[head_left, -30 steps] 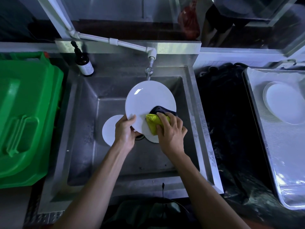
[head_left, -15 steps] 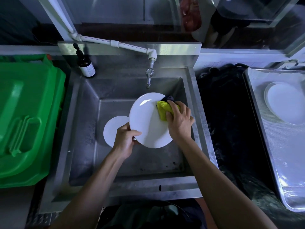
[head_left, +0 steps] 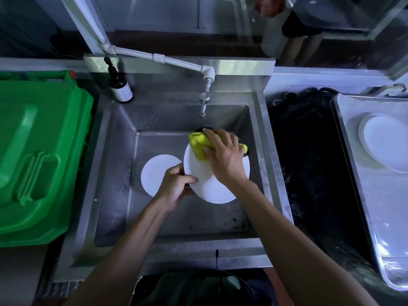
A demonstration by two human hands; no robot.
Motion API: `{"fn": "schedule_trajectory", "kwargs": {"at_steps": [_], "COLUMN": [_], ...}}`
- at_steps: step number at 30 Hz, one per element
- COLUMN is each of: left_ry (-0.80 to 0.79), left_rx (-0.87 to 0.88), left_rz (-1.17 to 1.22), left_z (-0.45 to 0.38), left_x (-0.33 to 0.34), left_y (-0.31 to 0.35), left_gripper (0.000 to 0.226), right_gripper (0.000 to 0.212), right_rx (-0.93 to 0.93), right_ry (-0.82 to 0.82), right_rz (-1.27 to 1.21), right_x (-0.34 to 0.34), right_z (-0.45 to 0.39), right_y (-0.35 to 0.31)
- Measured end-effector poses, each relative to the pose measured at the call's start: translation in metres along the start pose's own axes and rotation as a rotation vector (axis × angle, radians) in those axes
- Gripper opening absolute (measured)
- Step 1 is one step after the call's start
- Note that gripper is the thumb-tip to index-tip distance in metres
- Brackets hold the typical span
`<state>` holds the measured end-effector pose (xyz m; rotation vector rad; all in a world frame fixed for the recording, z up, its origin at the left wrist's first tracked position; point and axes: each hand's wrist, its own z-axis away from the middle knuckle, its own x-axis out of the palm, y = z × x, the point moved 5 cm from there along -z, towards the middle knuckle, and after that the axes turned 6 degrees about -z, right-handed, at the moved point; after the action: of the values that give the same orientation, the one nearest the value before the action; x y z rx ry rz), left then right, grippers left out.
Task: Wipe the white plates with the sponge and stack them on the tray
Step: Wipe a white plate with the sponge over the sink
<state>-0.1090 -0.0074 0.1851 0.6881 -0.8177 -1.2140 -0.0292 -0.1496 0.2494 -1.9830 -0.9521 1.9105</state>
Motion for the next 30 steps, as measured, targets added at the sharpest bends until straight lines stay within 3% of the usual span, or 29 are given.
{"fn": "schedule_trajectory", "kwargs": {"at_steps": [12,20,30], "left_ry": [-0.038,0.028,0.181], "left_rx": [0.025,0.027,0.053], "left_rz": [0.045,0.094,0.315], "left_z": [0.0,0.008,0.002], "left_x": [0.002,0.002,0.002], "left_y": [0.006,0.013,0.016], "left_gripper": [0.039,0.039,0.033], "right_gripper": [0.046,0.045,0.045], "right_rx": [-0.118,0.102,0.299], "right_ry": [-0.052,-0.006,-0.007], "right_rz": [-0.002,0.038,-0.047], "right_x": [0.012,0.0,-0.001], "right_z": [0.005,-0.03,-0.001], "right_y": [-0.025,0.018,0.045]}}
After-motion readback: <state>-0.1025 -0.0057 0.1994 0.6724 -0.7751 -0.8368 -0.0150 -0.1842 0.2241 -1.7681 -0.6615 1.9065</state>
